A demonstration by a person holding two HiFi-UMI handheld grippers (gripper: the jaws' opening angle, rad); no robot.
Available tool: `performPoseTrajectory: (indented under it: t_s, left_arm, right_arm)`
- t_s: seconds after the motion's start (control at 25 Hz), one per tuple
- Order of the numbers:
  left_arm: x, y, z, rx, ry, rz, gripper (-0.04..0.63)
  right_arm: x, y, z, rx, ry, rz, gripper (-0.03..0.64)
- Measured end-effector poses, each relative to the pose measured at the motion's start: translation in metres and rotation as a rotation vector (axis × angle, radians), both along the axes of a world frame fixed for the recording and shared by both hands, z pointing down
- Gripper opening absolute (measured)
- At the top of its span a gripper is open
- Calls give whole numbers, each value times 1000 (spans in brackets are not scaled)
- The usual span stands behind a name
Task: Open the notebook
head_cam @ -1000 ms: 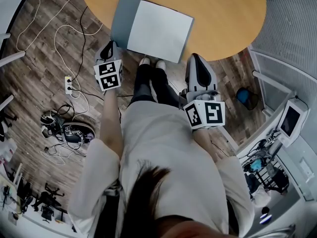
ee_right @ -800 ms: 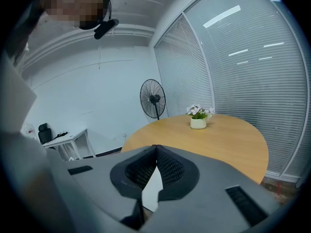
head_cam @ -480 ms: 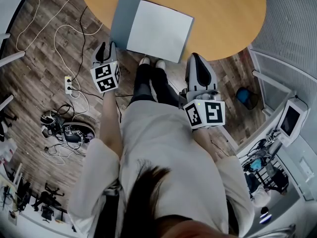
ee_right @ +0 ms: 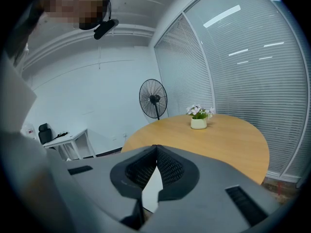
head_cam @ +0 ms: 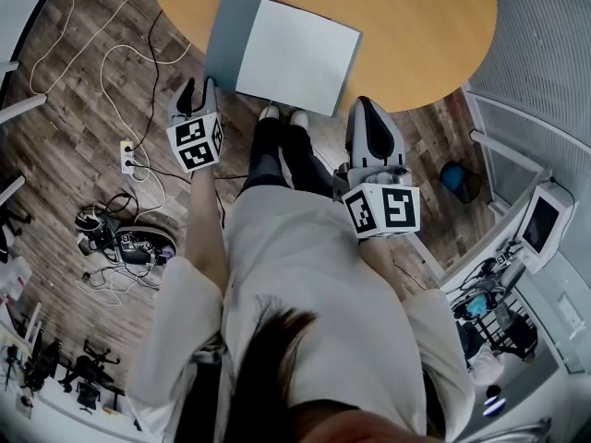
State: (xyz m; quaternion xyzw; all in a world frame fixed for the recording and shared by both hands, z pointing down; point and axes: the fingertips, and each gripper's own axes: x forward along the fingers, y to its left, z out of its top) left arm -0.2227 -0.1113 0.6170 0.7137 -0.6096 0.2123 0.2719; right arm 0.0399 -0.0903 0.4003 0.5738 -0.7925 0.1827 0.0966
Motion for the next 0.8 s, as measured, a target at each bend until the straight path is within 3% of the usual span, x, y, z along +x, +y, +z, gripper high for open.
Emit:
performPoseTrajectory:
  t_s: [0.24, 0.44, 0.8]
  left_arm:
    - [0, 0, -4, 5, -11, 7, 136]
    - [-1, -1, -16, 38, -35, 7, 67]
    - [4, -11, -36, 88, -67, 19, 17]
  right_arm:
    - [1, -2, -1, 2, -5, -1, 2]
    - [2, -3, -4, 8, -9, -3, 2]
    - [10, -2, -7, 17, -18, 7, 2]
